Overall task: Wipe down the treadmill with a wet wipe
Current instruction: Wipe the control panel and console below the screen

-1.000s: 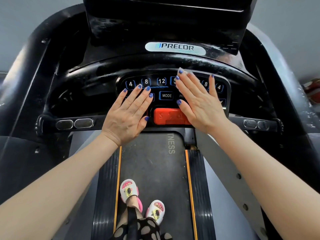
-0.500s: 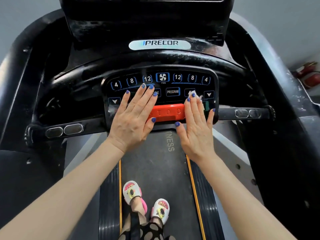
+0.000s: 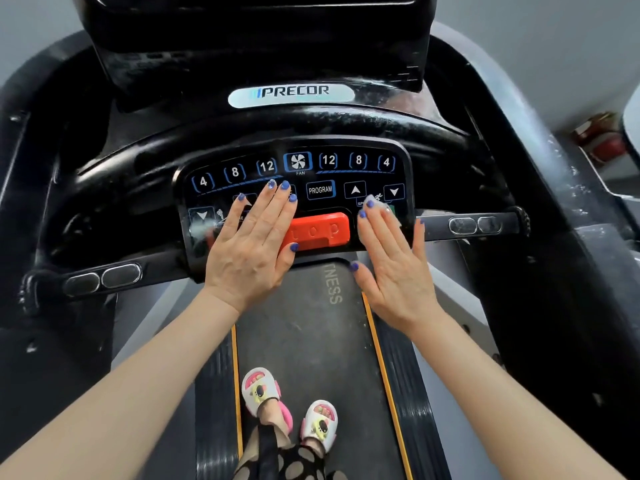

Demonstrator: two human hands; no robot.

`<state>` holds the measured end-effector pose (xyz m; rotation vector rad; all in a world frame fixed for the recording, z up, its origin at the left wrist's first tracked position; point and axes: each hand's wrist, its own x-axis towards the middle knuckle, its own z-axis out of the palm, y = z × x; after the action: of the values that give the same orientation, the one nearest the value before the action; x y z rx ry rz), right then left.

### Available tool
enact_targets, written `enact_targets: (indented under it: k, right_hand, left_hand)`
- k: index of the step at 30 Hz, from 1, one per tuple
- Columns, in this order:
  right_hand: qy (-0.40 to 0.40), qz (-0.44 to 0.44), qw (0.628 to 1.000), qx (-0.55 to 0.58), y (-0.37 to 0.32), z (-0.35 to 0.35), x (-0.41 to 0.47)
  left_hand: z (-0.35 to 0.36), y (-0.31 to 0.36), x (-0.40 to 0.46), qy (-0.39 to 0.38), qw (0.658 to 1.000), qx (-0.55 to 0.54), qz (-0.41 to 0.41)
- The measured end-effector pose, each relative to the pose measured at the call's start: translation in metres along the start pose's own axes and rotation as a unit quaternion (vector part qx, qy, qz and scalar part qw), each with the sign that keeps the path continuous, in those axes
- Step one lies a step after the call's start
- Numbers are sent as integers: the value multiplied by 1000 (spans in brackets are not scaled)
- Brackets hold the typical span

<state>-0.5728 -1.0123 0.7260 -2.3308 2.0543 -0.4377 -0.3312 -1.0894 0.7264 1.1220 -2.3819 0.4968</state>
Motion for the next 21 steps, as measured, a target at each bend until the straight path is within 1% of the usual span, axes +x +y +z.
enact_targets:
  k: [3,6,11,15,18,21]
  right_hand:
    - [10,-32,999,-5,-4,-14,37]
    - [3,-52,999,-17,0,-18,42]
    - [-15,-35,999,-25,14,-15,17]
    - [-5,-45,999,-16,-8,-28,63]
    - [-18,-90,995,-31,-27,-34,94]
    - [-31,-151,985,-70,-8,-40,99]
  left_hand:
    - [1,0,-1,-2,1000,2,-2]
    - [0,0,-1,-1,1000,4,-2]
    - [1,0,0,4,1000,11,0]
    - [2,-1,-1,7,1000,11,2]
    - [2,-1,-1,7,1000,6,5]
    - [2,-1,-1,5,1000,11,6]
